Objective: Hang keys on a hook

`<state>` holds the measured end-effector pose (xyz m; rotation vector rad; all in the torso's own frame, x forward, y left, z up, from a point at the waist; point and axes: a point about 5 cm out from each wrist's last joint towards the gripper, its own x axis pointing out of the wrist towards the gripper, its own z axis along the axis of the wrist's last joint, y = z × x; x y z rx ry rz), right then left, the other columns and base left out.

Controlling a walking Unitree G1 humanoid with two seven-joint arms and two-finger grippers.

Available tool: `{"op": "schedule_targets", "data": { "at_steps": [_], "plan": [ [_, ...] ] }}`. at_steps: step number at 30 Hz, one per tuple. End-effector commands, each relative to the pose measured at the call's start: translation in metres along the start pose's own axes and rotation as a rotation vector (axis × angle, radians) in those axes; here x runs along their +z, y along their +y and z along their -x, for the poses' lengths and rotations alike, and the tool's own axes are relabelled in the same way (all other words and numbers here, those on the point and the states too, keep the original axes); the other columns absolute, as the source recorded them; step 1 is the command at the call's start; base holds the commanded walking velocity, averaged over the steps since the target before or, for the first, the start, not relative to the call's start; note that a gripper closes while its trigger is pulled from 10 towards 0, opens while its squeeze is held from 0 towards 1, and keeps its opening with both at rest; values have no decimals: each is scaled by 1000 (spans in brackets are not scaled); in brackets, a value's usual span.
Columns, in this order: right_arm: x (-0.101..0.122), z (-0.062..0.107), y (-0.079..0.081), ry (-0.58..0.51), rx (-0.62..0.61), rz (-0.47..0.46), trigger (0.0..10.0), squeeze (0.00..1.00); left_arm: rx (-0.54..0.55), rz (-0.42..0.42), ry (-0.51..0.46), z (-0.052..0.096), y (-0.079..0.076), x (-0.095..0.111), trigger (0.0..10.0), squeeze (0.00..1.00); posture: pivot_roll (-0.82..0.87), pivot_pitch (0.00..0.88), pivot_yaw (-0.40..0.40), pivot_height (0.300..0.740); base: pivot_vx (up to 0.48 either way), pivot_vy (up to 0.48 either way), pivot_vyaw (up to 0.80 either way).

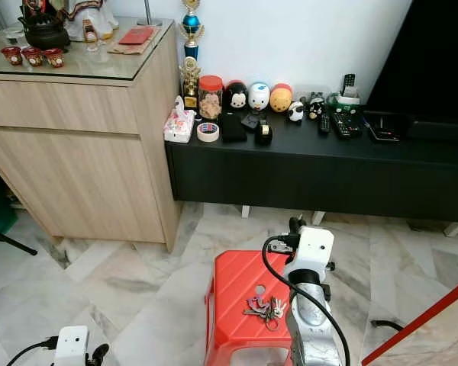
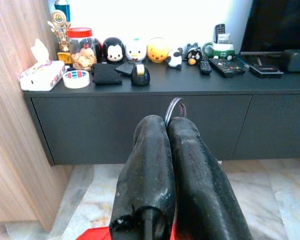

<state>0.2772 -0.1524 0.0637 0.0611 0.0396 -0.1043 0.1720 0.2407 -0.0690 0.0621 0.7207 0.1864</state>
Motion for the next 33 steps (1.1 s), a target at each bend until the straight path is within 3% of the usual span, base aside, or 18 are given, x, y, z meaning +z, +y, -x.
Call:
{"op": "schedule_targets", "data": {
  "at_steps": [1, 21, 33],
  "plan": [
    [5, 0, -1, -14, -9, 4, 10000, 0, -4, 14, 32, 2, -3, -8, 10000, 0, 34, 6, -67, 740, 0, 0, 0],
    [5, -1, 1, -17, -17, 5, 10000, 0, -31, 0, 41, 4, -9, -12, 10000, 0, 26, 3, -68, 740, 0, 0, 0],
    [2, -1, 1, -7, -27, 3, 10000, 0, -49, -5, 44, 4, -13, -12, 10000, 0, 27, 0, -64, 740, -255, 0, 0]
  ]
}}
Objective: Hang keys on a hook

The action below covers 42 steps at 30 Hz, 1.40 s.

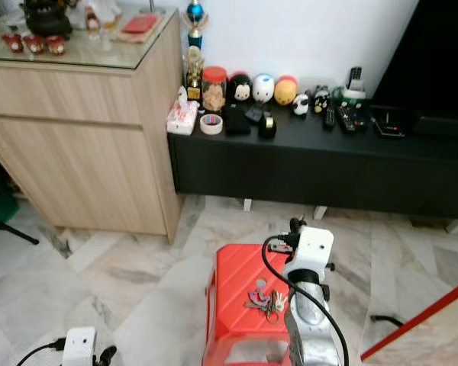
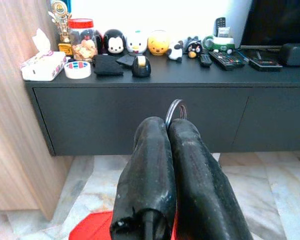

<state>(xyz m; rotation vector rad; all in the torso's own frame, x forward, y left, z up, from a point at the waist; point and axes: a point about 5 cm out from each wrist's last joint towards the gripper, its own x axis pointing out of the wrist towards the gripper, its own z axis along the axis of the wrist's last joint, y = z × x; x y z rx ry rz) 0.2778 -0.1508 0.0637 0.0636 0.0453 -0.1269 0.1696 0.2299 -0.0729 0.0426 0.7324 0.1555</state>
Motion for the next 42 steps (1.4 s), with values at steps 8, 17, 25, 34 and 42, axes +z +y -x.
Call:
{"op": "schedule_targets", "data": {
  "at_steps": [8, 17, 25, 34, 42],
  "plan": [
    [2, 0, 0, -10, -5, 3, 10000, 0, -21, -9, 37, 2, -3, -8, 10000, 0, 31, 0, -62, 740, -263, 0, 0],
    [1, -2, -1, -7, -11, 1, 10000, 0, -25, -5, 42, 2, -4, -9, 10000, 0, 33, 0, -65, 740, -263, 0, 0],
    [2, -2, -2, -5, -17, -4, 10000, 0, -25, 3, 44, 2, -6, -10, 10000, 0, 36, 0, -71, 740, -261, 0, 0],
    [2, -3, -3, -4, -20, -4, 10000, 0, -30, 11, 49, 3, -10, -12, 10000, 0, 34, 3, -76, 740, 0, 0, 0],
    [2, -3, -4, -2, -24, -3, 10000, 0, -44, -10, 47, 3, -13, -12, 10000, 0, 34, 5, -78, 740, 0, 0, 0]
  ]
}}
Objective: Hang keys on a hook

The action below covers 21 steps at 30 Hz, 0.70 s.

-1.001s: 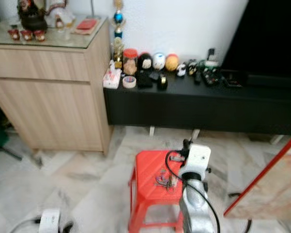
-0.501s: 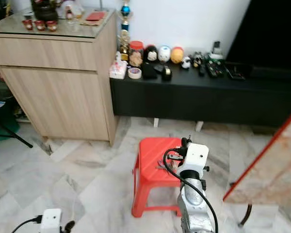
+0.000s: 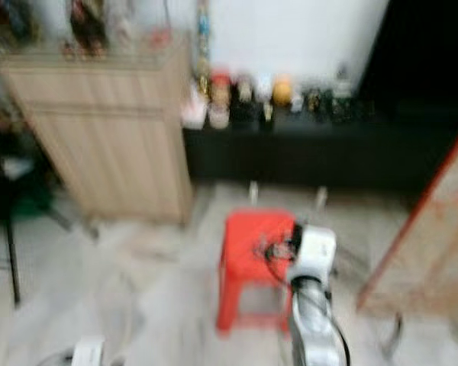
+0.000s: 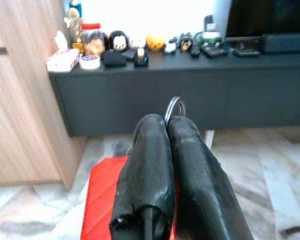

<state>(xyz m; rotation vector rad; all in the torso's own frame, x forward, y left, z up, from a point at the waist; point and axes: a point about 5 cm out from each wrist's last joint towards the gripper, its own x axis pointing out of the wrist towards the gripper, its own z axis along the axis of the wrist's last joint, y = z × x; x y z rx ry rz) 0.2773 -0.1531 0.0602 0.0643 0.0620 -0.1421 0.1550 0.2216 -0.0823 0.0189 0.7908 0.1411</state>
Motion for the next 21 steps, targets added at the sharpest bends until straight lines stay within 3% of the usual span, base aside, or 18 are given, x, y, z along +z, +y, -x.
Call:
{"op": "schedule_targets", "data": {
  "at_steps": [1, 21],
  "plan": [
    [5, -3, -1, -19, -8, -3, 10000, 0, -21, -24, -12, -3, -6, 5, 10000, 0, 34, 5, -78, 740, 0, 0, 0],
    [4, -3, -1, -15, -17, -7, 10000, 0, -29, -21, -23, -3, -7, 8, 10000, 0, 37, 4, -76, 740, 0, -408, 0]
  ]
}}
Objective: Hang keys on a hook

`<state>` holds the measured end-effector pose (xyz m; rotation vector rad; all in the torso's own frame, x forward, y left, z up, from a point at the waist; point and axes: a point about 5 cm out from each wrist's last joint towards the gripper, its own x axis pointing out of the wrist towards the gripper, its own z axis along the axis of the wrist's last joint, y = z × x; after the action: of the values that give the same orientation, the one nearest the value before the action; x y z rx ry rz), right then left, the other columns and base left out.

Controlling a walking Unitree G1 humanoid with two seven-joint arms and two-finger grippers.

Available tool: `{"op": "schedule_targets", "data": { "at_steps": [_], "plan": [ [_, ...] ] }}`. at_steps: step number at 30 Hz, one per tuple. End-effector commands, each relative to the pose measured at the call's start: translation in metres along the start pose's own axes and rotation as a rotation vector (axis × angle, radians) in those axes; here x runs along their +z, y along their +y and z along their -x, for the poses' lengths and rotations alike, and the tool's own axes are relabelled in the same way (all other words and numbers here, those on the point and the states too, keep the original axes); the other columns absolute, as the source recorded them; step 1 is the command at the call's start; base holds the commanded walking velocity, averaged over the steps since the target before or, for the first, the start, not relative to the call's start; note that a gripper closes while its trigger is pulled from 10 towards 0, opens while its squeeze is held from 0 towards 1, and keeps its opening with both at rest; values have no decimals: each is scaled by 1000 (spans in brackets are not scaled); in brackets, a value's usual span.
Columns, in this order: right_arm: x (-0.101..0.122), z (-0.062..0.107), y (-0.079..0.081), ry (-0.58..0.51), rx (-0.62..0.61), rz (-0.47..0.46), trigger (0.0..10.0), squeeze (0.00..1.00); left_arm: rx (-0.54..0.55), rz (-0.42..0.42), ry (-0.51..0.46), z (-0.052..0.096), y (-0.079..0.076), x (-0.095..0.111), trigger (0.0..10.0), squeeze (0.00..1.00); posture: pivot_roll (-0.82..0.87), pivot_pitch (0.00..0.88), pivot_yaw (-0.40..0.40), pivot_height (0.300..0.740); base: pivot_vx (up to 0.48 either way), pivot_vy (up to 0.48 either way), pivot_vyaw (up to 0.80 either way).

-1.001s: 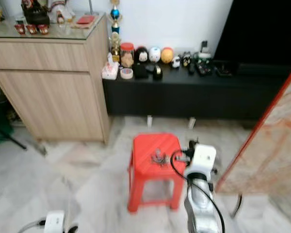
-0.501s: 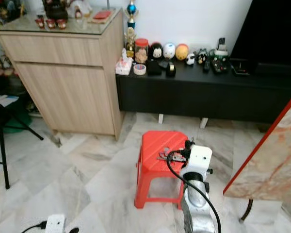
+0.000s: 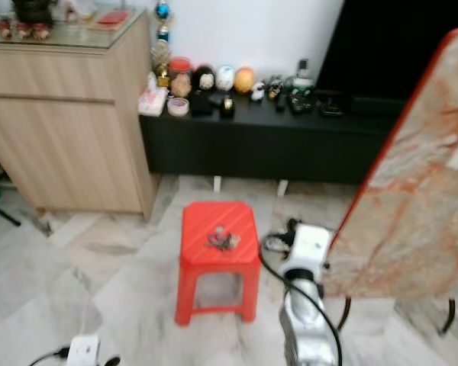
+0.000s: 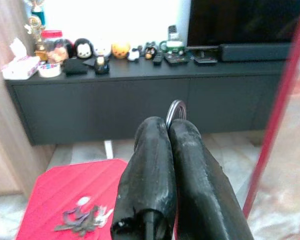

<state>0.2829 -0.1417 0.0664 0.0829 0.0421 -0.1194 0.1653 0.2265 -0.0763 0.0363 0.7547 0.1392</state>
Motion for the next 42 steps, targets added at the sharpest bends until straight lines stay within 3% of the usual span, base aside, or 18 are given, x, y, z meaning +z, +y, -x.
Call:
{"op": "schedule_targets", "data": {
  "at_steps": [1, 26, 42],
  "plan": [
    [-1, 1, -14, 2, -42, 13, 10000, 0, -35, -7, 11, 0, -11, -3, 10000, 0, 37, 4, -76, 740, 0, -428, 0],
    [0, 0, -15, -5, -52, 13, 10000, 0, -37, 3, 2, -1, -14, -1, 10000, 0, 37, 0, -78, 740, 0, -408, 0],
    [2, -3, -17, -11, -58, 17, 10000, 0, -15, 18, 16, 0, -11, -3, 10000, 0, 36, 0, -77, 740, 0, 0, 0]
  ]
}}
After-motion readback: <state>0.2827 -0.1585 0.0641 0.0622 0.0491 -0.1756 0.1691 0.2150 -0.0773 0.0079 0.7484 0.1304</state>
